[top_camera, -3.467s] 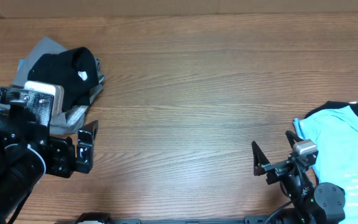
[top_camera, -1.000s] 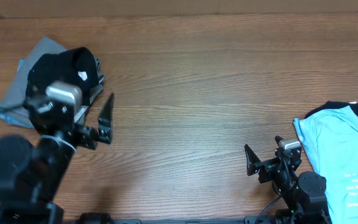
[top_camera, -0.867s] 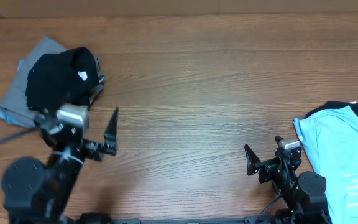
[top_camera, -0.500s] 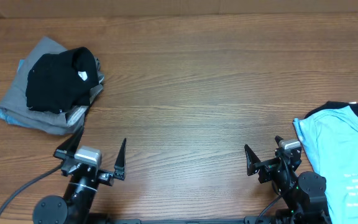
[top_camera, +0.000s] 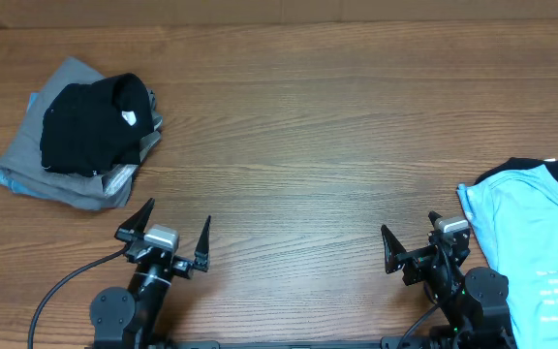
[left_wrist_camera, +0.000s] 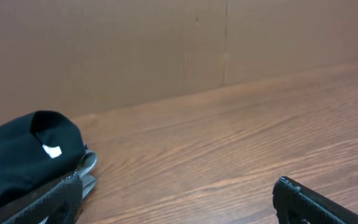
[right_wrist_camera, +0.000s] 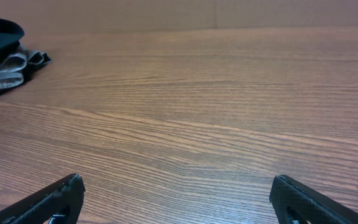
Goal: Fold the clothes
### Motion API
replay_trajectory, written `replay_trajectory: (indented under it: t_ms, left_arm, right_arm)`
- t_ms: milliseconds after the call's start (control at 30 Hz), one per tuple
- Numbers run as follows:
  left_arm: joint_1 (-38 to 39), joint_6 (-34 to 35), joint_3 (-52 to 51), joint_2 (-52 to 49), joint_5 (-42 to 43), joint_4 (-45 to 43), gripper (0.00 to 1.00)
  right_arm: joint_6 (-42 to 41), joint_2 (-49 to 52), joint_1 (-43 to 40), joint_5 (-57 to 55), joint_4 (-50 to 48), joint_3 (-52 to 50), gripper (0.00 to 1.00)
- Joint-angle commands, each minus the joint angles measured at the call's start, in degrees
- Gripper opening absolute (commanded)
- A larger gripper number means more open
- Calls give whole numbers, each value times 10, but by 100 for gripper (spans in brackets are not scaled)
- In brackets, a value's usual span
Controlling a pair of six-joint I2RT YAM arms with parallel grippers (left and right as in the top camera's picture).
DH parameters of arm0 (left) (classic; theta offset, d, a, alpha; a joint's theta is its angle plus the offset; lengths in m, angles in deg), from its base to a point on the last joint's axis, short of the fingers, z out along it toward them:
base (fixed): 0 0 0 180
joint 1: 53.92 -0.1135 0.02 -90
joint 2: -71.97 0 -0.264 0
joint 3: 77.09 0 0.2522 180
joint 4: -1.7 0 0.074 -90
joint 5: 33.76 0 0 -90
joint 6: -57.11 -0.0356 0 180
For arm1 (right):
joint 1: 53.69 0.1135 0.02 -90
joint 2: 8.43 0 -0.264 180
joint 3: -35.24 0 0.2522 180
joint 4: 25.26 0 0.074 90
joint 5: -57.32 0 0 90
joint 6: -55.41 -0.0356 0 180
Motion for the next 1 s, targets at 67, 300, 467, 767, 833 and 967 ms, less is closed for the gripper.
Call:
replay_trajectory:
  t_ms: [67, 300, 467, 767, 833, 967]
  left_arm:
    - [4, 8, -50, 8, 7, -43, 100]
    - [4, 7, -67, 8, 8, -60, 100]
    - [4, 7, -67, 8, 8, -60, 100]
    - [4, 7, -67, 8, 8, -60, 100]
    - [4, 7, -67, 8, 8, -60, 100]
    - [4, 7, -67, 8, 8, -60, 100]
  right_arm:
    - [4, -7, -3, 3, 0, -4, 100]
    - [4, -7, -3, 3, 0, -4, 100]
    - [4, -7, -3, 3, 0, -4, 100]
    - [4, -7, -3, 3, 0, -4, 100]
    - [4, -7, -3, 3, 0, -4, 100]
    - [4, -7, -3, 3, 0, -4, 100]
